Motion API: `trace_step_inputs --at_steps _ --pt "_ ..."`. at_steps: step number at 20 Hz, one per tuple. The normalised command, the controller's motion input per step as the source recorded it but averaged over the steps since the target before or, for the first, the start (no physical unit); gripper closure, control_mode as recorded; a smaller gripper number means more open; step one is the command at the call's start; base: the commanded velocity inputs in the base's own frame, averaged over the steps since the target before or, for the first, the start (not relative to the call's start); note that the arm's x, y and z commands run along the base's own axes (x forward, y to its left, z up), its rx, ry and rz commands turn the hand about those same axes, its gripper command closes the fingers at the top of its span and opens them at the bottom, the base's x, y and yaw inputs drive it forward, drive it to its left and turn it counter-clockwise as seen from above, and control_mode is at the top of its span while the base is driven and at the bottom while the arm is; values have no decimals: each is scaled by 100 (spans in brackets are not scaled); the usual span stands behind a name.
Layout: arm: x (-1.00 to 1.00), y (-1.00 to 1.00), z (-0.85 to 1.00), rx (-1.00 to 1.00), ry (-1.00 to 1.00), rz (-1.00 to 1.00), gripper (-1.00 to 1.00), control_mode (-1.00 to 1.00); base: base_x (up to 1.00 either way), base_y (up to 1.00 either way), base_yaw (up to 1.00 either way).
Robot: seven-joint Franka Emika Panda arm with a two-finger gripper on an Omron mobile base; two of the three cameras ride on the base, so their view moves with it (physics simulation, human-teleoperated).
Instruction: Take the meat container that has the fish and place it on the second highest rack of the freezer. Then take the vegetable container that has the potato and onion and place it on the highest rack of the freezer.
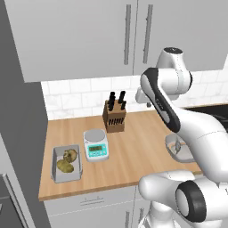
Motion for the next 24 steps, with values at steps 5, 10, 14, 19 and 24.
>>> trace_step_inputs --at_steps 5,10,14,19,24 --pt "-1 -8 -3 0 -2 -2 -100 -100 0 0 0" --pt "4 -56 -26 0 1 -16 -100 -100 0 0 0" --pt "16 -66 -41 2 9 -22 -100 -100 0 0 0" --pt "13 -65 -57 3 8 -22 -100 -100 0 0 0" --pt "-14 -32 -57 4 15 -26 -100 -100 0 0 0"
